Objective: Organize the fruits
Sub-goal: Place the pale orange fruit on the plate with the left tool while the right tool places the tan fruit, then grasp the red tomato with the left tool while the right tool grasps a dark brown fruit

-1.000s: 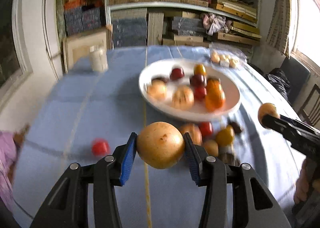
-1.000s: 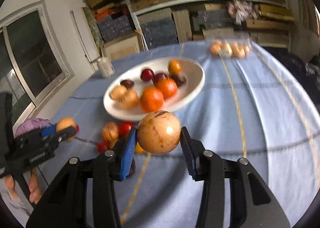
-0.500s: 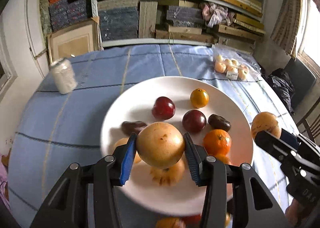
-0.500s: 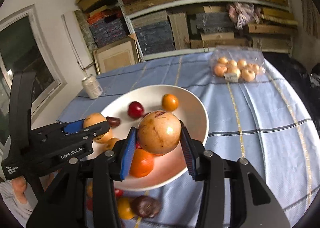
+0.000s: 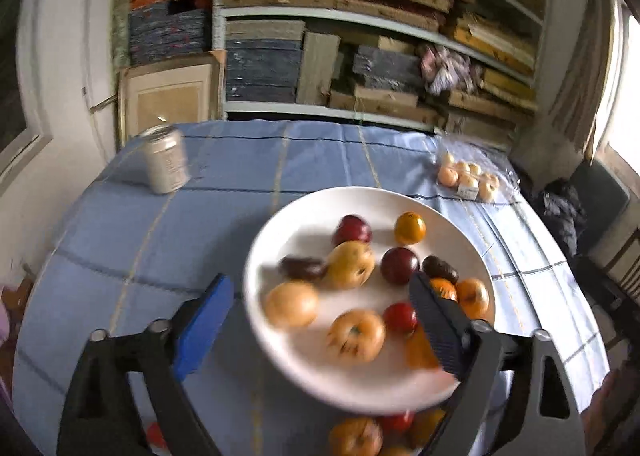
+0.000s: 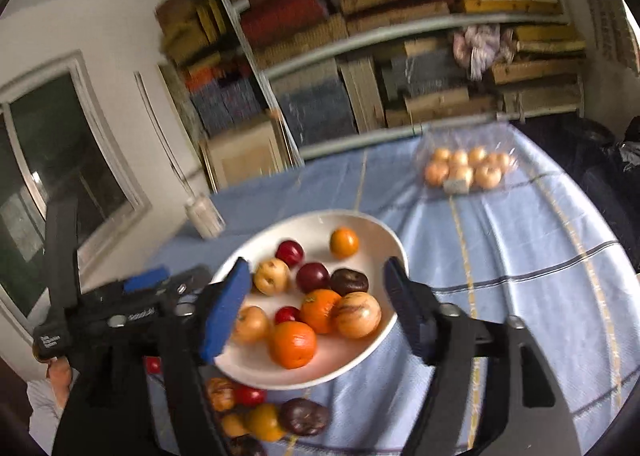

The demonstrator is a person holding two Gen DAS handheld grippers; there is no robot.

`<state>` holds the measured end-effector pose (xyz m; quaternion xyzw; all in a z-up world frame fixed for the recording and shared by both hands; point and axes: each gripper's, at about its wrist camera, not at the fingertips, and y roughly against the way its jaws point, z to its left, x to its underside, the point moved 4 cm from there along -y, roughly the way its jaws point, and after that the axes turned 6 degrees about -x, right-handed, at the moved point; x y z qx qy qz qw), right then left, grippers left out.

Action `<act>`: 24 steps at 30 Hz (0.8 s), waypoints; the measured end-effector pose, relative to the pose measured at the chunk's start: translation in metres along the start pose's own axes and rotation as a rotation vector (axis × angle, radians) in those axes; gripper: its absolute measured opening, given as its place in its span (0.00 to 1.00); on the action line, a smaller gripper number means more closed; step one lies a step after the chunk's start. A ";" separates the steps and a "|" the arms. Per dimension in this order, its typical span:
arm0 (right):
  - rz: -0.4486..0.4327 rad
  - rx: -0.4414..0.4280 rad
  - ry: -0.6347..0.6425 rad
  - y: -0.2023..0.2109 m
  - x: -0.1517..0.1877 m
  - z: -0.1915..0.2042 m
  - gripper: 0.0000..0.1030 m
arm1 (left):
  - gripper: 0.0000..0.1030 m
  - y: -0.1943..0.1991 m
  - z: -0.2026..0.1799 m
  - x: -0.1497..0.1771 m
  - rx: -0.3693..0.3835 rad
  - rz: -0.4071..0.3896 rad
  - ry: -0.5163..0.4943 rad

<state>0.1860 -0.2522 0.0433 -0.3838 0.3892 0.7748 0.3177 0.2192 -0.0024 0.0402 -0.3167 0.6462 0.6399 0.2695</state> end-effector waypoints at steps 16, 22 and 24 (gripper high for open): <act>0.047 0.139 0.082 0.032 0.082 0.013 0.84 | 0.96 0.042 0.041 0.109 -0.127 0.008 -0.041; 0.075 0.153 0.049 0.026 0.085 0.003 0.84 | 0.96 0.058 0.092 0.104 -0.223 -0.048 0.061; 0.083 0.151 0.039 0.025 0.086 0.001 0.84 | 0.96 0.051 0.117 0.109 -0.229 0.000 0.132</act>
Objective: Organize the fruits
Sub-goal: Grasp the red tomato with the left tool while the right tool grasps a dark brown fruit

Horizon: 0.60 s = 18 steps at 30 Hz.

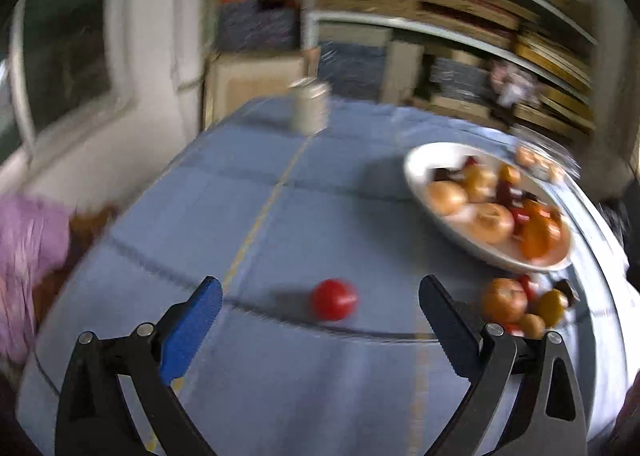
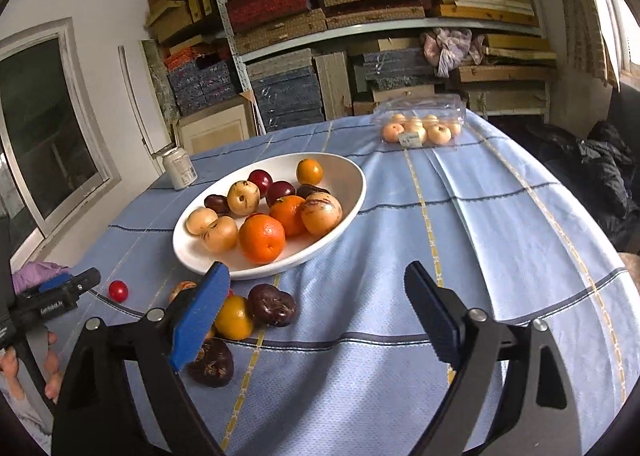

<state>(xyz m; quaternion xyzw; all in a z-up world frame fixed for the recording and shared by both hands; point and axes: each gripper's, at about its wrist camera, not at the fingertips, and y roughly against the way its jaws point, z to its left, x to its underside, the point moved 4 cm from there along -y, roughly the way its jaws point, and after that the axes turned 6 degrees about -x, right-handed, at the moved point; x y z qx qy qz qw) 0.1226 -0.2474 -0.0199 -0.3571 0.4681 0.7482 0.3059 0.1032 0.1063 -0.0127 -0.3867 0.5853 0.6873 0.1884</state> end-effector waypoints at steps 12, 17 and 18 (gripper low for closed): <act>0.008 -0.001 -0.007 0.000 -0.001 -0.001 0.87 | 0.54 -0.028 -0.016 0.018 0.019 0.114 -0.131; 0.017 -0.003 0.003 0.000 0.001 0.002 0.87 | 0.53 -0.032 -0.028 0.015 0.006 0.092 -0.178; 0.018 -0.003 0.006 0.001 0.001 0.003 0.87 | 0.53 -0.034 -0.028 0.014 0.016 0.093 -0.172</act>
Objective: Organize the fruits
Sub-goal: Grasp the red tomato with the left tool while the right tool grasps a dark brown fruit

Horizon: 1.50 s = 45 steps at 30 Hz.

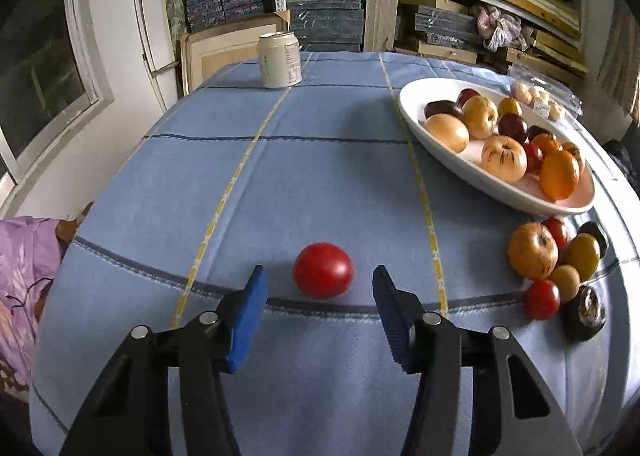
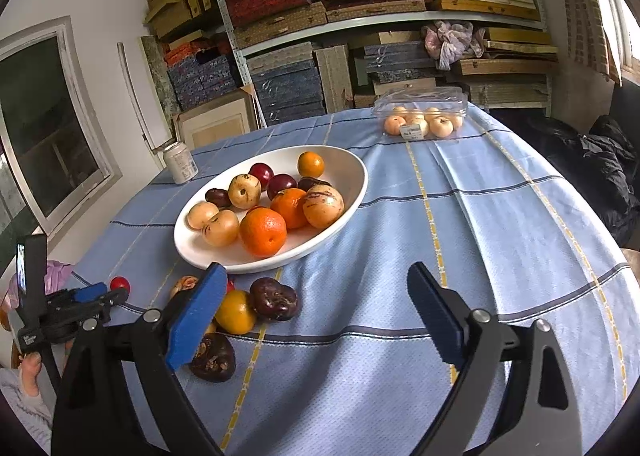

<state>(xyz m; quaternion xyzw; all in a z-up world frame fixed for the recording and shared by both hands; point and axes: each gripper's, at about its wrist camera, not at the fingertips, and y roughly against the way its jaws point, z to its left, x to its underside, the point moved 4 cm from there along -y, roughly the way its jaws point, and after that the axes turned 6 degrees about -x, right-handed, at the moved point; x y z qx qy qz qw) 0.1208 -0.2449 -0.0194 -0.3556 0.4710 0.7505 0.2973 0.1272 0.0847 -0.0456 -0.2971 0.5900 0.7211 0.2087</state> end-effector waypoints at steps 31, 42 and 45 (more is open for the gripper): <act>0.307 -0.158 0.353 -0.039 0.072 0.093 0.71 | 0.31 0.015 -0.004 0.000 0.049 -0.040 0.024; 0.383 -0.153 0.324 -0.062 0.075 0.096 0.48 | 0.31 0.015 -0.012 0.001 0.058 -0.035 0.002; 0.348 -0.159 0.308 -0.055 0.070 0.093 0.43 | 0.31 0.013 -0.011 0.002 0.058 -0.027 0.004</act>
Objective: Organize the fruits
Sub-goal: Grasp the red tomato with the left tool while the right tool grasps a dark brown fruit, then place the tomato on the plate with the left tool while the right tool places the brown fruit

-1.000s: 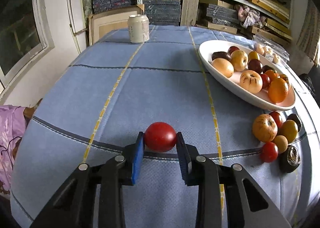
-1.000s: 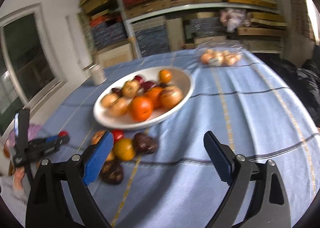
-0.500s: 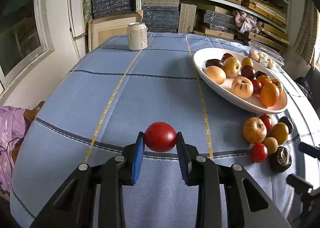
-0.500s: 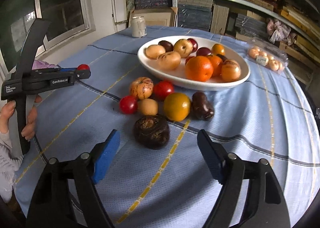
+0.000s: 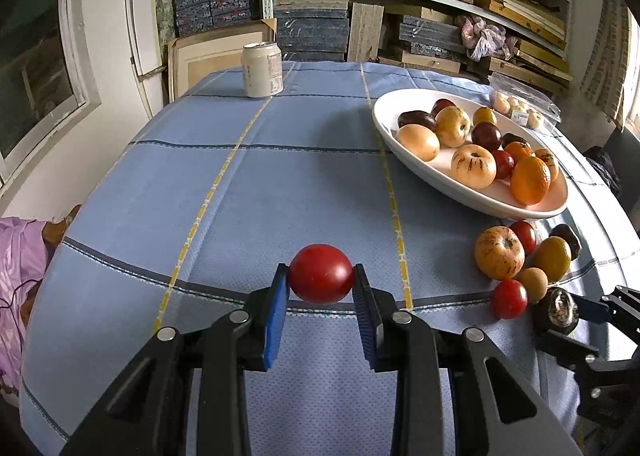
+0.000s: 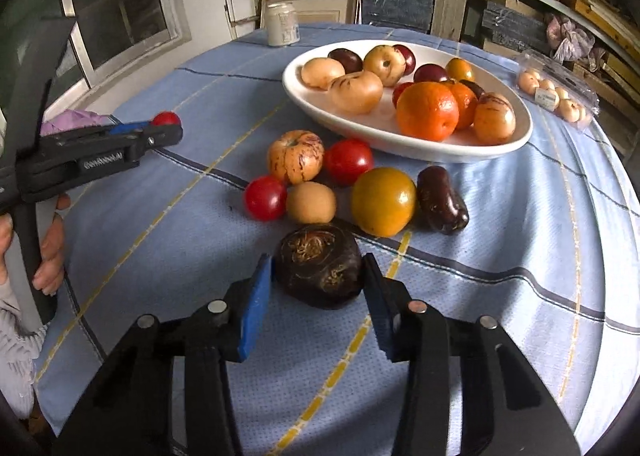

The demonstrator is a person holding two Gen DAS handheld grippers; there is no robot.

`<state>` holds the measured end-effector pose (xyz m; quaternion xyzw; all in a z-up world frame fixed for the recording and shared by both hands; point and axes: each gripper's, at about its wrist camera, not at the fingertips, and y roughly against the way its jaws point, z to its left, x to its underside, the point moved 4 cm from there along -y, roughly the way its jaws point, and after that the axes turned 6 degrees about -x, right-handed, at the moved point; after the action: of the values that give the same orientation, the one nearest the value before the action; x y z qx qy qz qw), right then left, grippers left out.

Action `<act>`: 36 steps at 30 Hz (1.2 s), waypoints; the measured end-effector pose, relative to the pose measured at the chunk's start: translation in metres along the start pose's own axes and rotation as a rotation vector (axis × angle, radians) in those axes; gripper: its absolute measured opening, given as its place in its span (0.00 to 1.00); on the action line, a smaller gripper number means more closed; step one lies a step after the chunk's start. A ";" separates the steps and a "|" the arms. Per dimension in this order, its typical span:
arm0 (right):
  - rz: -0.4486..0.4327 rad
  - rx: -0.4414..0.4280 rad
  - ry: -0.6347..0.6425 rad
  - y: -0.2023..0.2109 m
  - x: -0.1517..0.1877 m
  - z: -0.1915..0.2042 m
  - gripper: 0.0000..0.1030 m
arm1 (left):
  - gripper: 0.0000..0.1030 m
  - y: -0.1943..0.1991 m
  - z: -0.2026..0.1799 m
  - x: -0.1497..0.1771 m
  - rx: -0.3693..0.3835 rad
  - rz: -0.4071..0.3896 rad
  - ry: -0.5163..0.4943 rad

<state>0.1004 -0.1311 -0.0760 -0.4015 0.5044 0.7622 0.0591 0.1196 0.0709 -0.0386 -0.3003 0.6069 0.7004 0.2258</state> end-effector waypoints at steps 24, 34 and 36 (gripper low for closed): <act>-0.225 0.006 -0.154 0.058 -0.090 -0.069 0.43 | 0.31 0.005 -0.080 -0.066 0.091 -0.058 -0.126; -0.151 -0.049 -0.296 -0.015 -0.166 -0.119 0.43 | 0.31 -0.046 -0.128 -0.100 0.150 -0.012 -0.148; -0.133 -0.070 -0.325 -0.029 -0.167 -0.125 0.43 | 0.32 -0.051 -0.131 -0.103 0.170 -0.008 -0.145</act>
<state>0.2957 -0.1667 -0.0057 -0.3072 0.4338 0.8285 0.1762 0.2474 -0.0451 -0.0147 -0.2309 0.6451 0.6653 0.2966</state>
